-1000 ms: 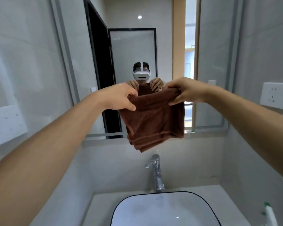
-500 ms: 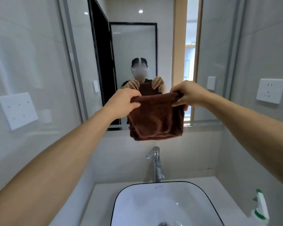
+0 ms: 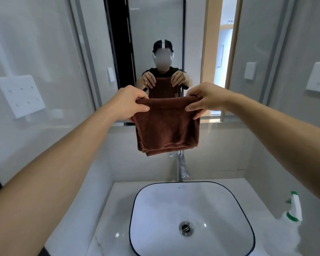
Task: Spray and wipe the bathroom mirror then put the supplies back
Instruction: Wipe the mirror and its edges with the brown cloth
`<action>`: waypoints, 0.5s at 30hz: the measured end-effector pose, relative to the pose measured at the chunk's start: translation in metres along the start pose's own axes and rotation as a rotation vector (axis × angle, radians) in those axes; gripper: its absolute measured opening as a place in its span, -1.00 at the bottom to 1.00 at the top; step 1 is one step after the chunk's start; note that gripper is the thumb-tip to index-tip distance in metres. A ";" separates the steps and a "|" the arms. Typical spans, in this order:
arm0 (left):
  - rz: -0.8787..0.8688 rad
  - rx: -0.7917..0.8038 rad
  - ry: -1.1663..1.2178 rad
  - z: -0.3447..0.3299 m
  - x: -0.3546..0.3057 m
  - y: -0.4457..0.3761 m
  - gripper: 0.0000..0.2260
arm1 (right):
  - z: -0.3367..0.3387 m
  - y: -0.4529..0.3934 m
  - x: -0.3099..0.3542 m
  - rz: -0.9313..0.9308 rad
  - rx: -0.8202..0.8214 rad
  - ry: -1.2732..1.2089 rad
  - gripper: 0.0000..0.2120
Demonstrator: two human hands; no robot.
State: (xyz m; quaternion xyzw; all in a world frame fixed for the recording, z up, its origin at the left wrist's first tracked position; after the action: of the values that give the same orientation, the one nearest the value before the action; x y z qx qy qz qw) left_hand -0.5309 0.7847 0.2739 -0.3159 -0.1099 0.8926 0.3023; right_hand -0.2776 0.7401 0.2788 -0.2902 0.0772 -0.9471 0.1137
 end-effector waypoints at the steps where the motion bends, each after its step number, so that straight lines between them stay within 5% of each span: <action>1: 0.004 0.011 -0.020 -0.005 0.006 0.006 -0.89 | -0.011 0.002 -0.004 -0.008 0.008 0.037 -0.96; 15: 0.195 0.312 0.006 -0.097 0.128 0.123 -0.86 | -0.205 0.051 -0.049 -0.057 0.229 0.059 -0.82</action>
State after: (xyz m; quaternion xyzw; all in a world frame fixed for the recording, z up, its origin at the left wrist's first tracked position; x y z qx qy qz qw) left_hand -0.6066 0.7656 0.0869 -0.2769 0.0617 0.9230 0.2602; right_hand -0.3456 0.7198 0.0744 -0.2492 -0.0367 -0.9607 0.1166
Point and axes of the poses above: each hand's wrist, its own y-axis away from the middle knuckle, its own z-axis out of the back of the hand, x = y × z, the point moved 2 cm from there along -y, towards the middle knuckle, and after that the axes turned 6 degrees about y, right-handed, at the moved point
